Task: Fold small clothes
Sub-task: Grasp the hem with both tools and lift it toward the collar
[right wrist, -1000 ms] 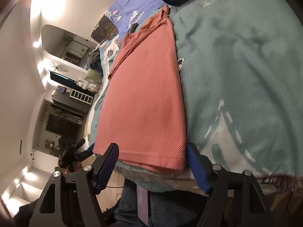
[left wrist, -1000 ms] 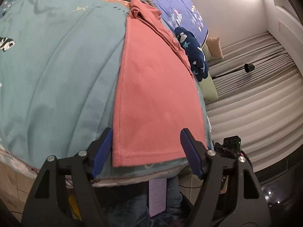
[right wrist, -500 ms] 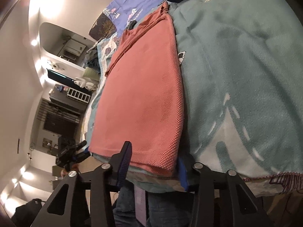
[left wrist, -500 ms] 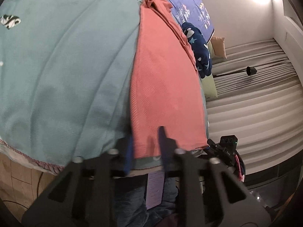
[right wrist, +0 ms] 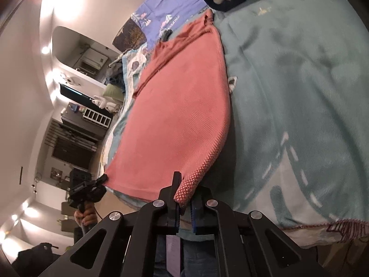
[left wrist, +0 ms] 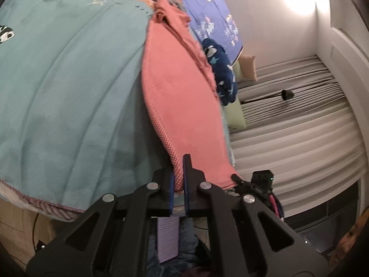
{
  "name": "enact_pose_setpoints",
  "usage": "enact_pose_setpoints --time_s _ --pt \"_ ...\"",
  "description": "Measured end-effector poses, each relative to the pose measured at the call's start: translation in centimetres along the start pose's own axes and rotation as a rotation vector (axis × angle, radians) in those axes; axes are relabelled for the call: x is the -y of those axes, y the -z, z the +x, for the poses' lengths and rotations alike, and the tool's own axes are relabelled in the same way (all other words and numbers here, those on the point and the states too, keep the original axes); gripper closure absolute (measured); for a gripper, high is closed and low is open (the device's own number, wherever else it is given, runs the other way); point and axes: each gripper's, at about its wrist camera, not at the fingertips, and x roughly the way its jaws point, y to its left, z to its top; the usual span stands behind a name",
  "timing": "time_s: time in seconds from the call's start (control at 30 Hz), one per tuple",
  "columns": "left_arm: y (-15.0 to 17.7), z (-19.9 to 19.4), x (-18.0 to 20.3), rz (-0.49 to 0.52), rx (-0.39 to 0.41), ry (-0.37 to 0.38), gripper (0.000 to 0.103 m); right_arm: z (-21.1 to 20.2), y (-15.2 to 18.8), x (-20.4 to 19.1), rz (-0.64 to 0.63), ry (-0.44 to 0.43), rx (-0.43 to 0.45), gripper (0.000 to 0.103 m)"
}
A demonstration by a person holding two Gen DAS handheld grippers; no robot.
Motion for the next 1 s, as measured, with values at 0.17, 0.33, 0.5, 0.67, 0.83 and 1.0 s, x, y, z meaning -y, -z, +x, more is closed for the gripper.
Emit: enact_pose_setpoints --time_s 0.17,0.33,0.5,0.67,0.83,1.0 --pt "-0.6 -0.3 0.6 -0.007 0.025 0.046 0.096 -0.4 -1.0 -0.2 0.013 -0.049 0.028 0.098" --pt "-1.7 -0.7 0.7 -0.023 0.054 0.088 0.096 -1.1 -2.6 -1.0 0.007 -0.098 0.075 0.098" --pt "-3.0 -0.8 0.8 -0.043 0.064 0.109 0.096 -1.5 -4.6 -1.9 -0.007 -0.128 0.114 0.098" --pt "-4.6 -1.1 2.1 -0.031 0.083 0.144 0.096 -1.2 -6.6 -2.1 -0.007 -0.144 0.130 0.098" --pt "-7.1 -0.9 4.3 0.009 0.091 0.151 0.096 -1.0 -9.0 -2.2 -0.006 -0.170 0.141 0.098" --pt "-9.5 -0.1 7.0 0.065 0.110 0.163 0.096 -0.7 -11.7 -3.0 -0.031 -0.177 0.136 0.098"
